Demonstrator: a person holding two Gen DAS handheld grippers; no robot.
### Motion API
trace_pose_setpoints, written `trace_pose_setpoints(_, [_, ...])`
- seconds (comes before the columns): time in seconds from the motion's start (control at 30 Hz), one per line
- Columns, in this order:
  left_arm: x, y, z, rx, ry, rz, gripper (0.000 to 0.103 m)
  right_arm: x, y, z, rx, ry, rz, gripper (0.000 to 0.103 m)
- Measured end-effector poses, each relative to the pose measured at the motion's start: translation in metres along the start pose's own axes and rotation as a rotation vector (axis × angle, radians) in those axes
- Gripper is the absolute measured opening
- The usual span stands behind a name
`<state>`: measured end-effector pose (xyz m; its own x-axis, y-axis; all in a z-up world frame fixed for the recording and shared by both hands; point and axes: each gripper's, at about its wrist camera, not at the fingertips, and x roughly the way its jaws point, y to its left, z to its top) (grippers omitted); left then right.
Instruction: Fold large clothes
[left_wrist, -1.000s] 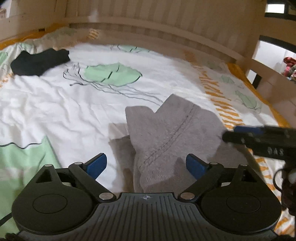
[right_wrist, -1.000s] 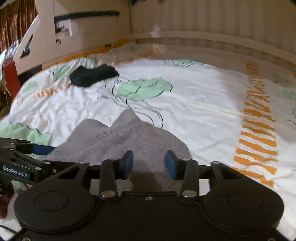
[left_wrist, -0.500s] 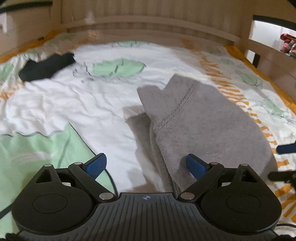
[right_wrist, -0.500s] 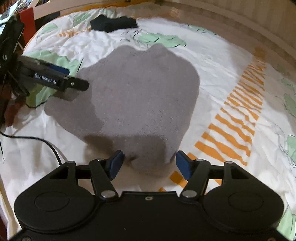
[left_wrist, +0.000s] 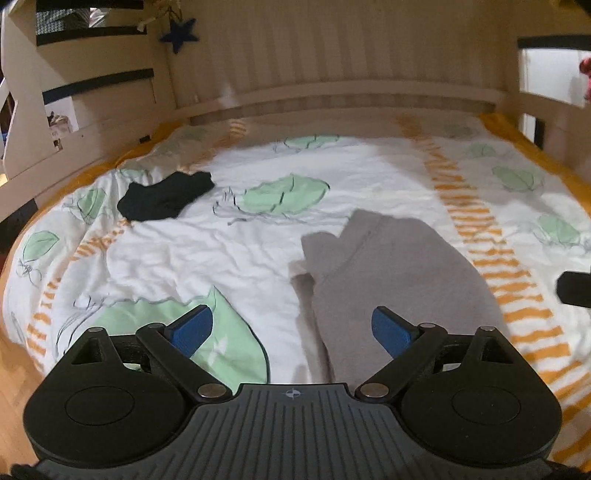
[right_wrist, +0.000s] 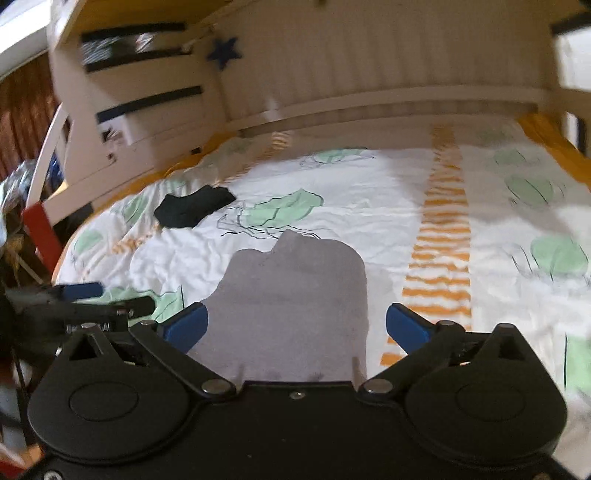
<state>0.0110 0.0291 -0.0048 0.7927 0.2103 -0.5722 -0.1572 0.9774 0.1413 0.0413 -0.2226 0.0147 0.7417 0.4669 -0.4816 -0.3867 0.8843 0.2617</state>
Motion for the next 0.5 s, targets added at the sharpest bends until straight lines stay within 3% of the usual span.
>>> trace_pose_setpoints(0.2, [-0.001,-0.004,-0.008,-0.079,0.095,-0.121,0.094,0.0,0.008,-0.014,-0.029,0.059,-0.127,0.102])
trace_pose_setpoints(0.5, [-0.005,-0.011,-0.022,-0.102,0.162,-0.155,0.094,-0.009,0.014,-0.023,0.003,0.101,-0.124,0.102])
